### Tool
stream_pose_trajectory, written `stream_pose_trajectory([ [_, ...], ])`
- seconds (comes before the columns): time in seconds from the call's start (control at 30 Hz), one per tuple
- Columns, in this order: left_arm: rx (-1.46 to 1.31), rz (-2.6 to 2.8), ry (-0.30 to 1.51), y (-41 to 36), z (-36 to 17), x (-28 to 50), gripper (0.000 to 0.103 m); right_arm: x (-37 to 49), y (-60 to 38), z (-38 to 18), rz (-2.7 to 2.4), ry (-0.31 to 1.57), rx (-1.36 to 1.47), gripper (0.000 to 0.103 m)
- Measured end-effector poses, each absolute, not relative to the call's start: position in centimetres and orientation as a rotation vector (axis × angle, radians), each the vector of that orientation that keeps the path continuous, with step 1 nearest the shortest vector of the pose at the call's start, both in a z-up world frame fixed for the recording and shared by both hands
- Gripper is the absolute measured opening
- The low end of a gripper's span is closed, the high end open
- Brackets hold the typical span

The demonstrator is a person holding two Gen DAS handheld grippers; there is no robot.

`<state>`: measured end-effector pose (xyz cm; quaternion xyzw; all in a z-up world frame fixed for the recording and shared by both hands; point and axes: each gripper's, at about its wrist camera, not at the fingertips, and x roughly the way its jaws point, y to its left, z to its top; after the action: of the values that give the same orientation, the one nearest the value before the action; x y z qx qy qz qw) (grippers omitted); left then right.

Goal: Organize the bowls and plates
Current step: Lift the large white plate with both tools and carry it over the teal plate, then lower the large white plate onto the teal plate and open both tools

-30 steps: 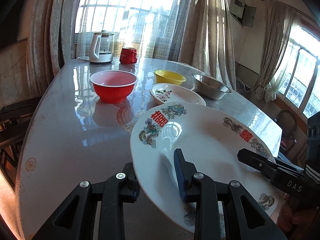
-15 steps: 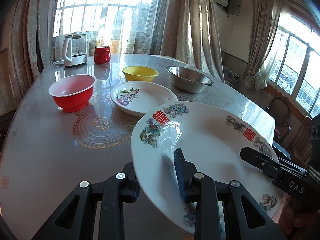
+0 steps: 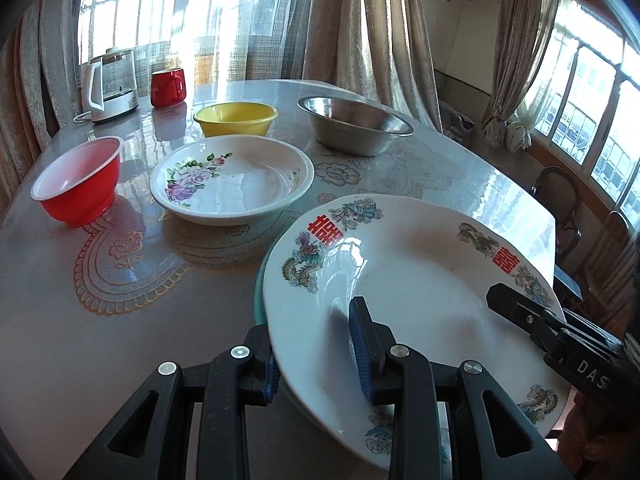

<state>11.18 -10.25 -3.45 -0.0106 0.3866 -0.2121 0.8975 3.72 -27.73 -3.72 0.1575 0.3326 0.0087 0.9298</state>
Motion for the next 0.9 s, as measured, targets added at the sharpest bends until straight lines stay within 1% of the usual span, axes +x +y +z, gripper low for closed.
stream_pose_trajectory([
  [0.17, -0.022, -0.437, 0.808, -10.5, -3.6, 11.4, 0.032, 4.2, -27.9, -4.1, -0.008, 0.679, 0.293, 0.028],
  [0.27, -0.026, -0.422, 0.823, -10.2, -3.8, 11.4, 0.035, 4.1, -27.6, -4.2, -0.008, 0.678, 0.263, 0.028],
  [0.33, -0.021, -0.421, 0.821, -10.1, -3.8, 11.2, 0.035, 4.0, -27.4, -4.2, -0.008, 0.686, 0.243, 0.030],
  [0.73, 0.037, -0.429, 0.775, -9.6, -3.3, 9.3, 0.034, 2.6, -29.1, -4.1, 0.012, 0.689, 0.334, 0.030],
  [0.9, 0.046, -0.420, 0.759, -9.1, -2.9, 8.2, 0.035, 1.6, -29.5, -3.5, -0.011, 0.665, 0.316, 0.030],
])
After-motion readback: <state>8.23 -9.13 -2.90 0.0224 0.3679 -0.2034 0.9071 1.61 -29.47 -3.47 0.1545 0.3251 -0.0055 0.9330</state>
